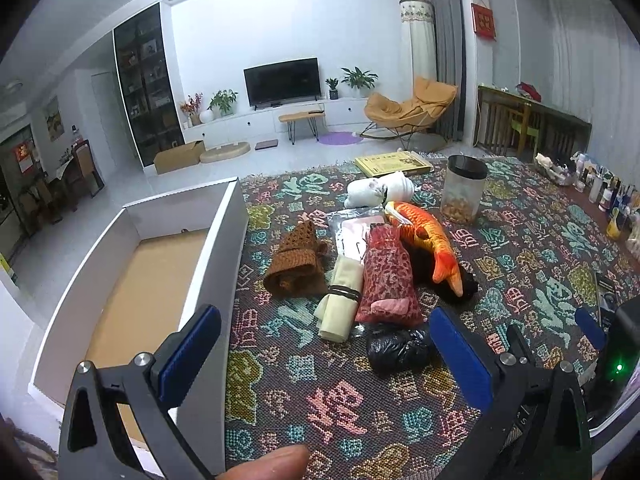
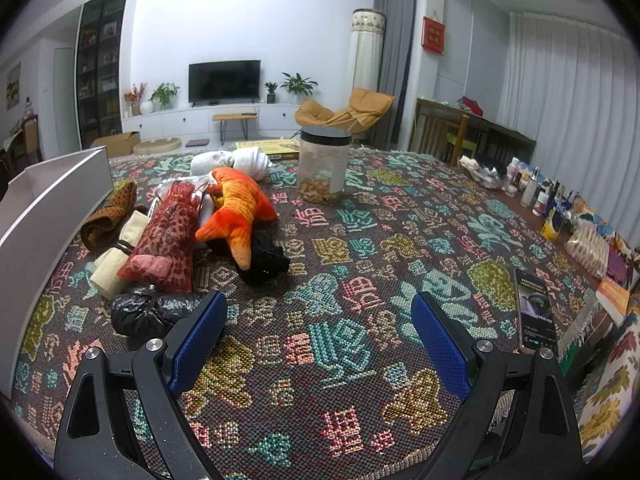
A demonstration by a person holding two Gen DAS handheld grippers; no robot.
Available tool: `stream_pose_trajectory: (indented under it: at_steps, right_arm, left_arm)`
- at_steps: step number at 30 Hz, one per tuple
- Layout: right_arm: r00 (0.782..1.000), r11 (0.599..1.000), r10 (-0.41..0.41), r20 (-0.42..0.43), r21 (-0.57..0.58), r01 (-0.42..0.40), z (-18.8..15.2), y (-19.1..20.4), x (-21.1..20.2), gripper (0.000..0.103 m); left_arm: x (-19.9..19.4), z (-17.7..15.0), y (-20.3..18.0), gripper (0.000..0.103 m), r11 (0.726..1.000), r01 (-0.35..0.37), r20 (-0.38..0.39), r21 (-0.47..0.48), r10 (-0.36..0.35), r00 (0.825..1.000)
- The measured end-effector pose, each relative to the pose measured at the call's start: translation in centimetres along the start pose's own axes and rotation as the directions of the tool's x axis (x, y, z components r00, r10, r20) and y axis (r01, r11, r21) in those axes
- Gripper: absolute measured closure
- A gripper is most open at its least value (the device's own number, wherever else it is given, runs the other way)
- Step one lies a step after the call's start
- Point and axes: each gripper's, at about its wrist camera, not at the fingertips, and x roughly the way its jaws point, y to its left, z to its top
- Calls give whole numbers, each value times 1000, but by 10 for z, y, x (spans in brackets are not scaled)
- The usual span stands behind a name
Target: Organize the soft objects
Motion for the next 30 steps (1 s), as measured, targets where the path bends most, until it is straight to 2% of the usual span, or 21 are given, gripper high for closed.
stream_pose_trajectory:
  at_steps: [30]
  right_arm:
    - [1000,1000,-1,-1,-2,1,1,-1,0,8]
  left_arm:
    - [-4,2,1,0,1000,-12,-5,10,12,1000]
